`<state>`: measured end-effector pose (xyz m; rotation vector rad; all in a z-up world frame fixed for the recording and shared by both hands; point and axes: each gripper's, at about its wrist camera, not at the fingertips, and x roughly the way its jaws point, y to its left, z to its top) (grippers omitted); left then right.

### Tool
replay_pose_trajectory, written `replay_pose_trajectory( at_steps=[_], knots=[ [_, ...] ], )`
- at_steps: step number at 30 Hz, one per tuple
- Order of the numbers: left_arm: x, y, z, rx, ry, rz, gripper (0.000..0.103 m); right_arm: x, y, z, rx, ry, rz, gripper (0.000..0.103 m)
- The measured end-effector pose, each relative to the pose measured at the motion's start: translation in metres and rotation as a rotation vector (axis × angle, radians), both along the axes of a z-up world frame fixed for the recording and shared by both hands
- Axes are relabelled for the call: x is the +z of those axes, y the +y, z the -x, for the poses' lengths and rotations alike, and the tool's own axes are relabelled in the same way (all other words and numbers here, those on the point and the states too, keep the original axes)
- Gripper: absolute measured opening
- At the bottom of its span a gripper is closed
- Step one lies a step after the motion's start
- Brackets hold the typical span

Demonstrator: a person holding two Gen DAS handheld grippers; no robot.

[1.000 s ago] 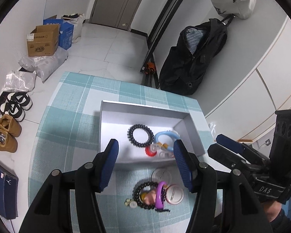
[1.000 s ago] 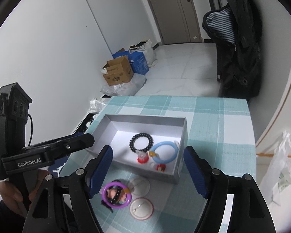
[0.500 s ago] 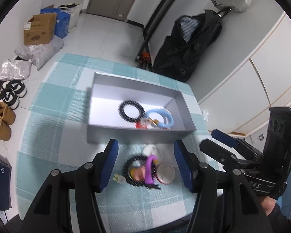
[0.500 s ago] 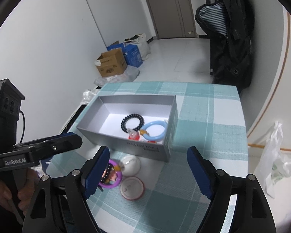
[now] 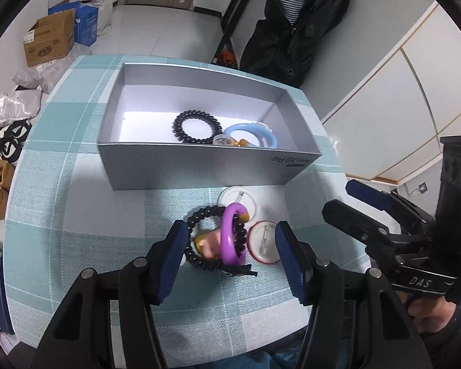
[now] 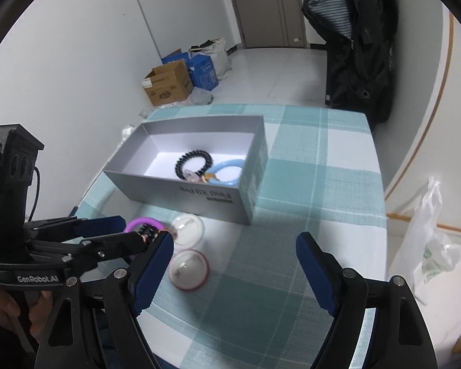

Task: Organize jewelry
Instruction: 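Close the left gripper on the purple ring with the doll figure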

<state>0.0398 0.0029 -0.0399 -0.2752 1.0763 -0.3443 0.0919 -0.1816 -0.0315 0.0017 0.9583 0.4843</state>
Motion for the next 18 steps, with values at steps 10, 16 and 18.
replay_pose_trajectory(
  at_steps=[10,16,18],
  knots=[
    [0.000,-0.011,0.000,-0.029,-0.027,-0.064,0.031,-0.003,-0.014,0.003,-0.022,0.012,0.002,0.082],
    [-0.002,-0.010,-0.002,-0.039,-0.014,-0.062,0.012,0.000,-0.016,0.003,-0.026,0.003,-0.009,0.082],
    [-0.001,-0.011,-0.002,-0.048,-0.019,-0.063,0.009,0.000,-0.016,0.003,-0.026,0.004,-0.010,0.082]
  ],
)
